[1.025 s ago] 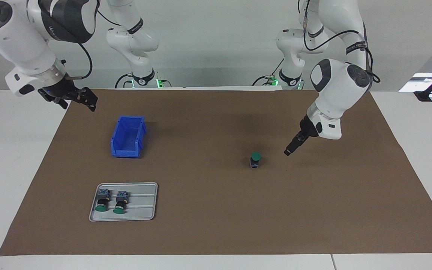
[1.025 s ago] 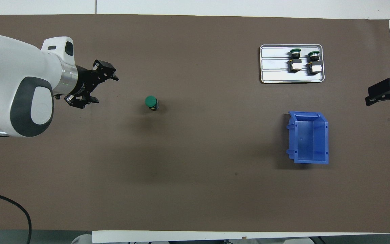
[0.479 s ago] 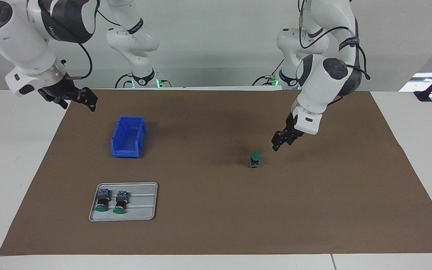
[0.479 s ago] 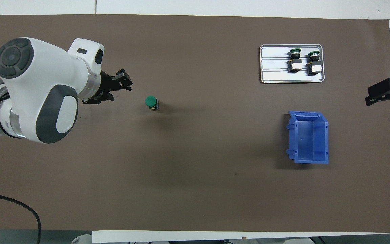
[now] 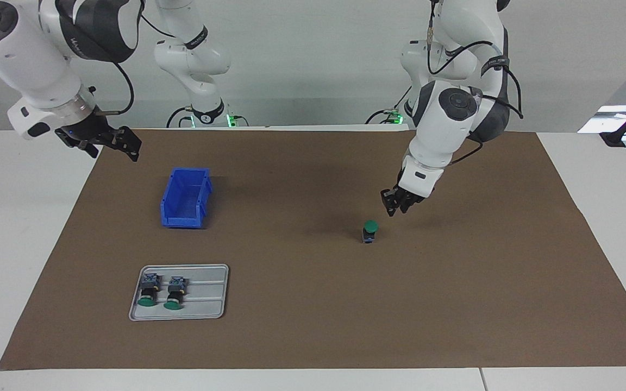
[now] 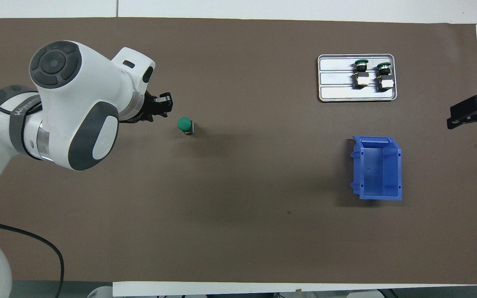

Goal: Place and press button with both arms

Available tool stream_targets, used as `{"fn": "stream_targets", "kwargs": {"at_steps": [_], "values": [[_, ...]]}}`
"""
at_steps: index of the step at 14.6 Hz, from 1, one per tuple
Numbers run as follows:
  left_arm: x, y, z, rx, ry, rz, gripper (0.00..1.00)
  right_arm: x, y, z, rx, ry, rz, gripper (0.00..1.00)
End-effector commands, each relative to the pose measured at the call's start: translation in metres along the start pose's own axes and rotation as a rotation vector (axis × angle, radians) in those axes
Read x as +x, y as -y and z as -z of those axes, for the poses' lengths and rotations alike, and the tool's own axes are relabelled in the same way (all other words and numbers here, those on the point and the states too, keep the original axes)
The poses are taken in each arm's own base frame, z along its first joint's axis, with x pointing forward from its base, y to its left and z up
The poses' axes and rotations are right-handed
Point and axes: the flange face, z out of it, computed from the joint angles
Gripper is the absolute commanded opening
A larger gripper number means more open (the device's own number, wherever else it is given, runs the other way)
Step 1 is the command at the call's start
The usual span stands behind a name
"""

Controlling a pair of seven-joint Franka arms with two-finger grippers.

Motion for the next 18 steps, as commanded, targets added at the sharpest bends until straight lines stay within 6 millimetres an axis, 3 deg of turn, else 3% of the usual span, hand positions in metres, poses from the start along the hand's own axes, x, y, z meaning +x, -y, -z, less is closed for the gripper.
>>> {"fn": "stream_targets", "kwargs": {"at_steps": [1, 4, 5, 7, 9, 11, 18], "values": [[-0.003, -0.01, 0.001, 0.037, -0.012, -0.088, 0.2, -0.007, -0.002, -0.001, 0.005, 0.003, 0.016, 0.99], [0.003, -0.017, -0.015, 0.041, -0.003, -0.089, 0.03, -0.007, -0.001, -0.001, 0.006, 0.003, 0.016, 0.99], [0.008, -0.021, -0.022, 0.04, 0.0, -0.088, 0.02, -0.007, -0.002, -0.001, 0.005, 0.003, 0.016, 0.99], [0.002, -0.036, -0.035, 0.039, 0.004, -0.108, 0.01, -0.007, -0.002, -0.001, 0.005, 0.003, 0.016, 0.99], [0.0, -0.039, -0.036, 0.034, 0.004, -0.105, 0.0, -0.007, -0.002, -0.001, 0.005, 0.003, 0.016, 0.99], [-0.004, -0.048, -0.055, 0.041, 0.009, -0.108, 0.0, -0.007, -0.002, -0.001, 0.005, 0.003, 0.016, 0.99], [-0.003, -0.047, -0.069, 0.048, 0.015, -0.108, 0.0, -0.007, -0.002, -0.001, 0.005, 0.003, 0.016, 0.99]]}}
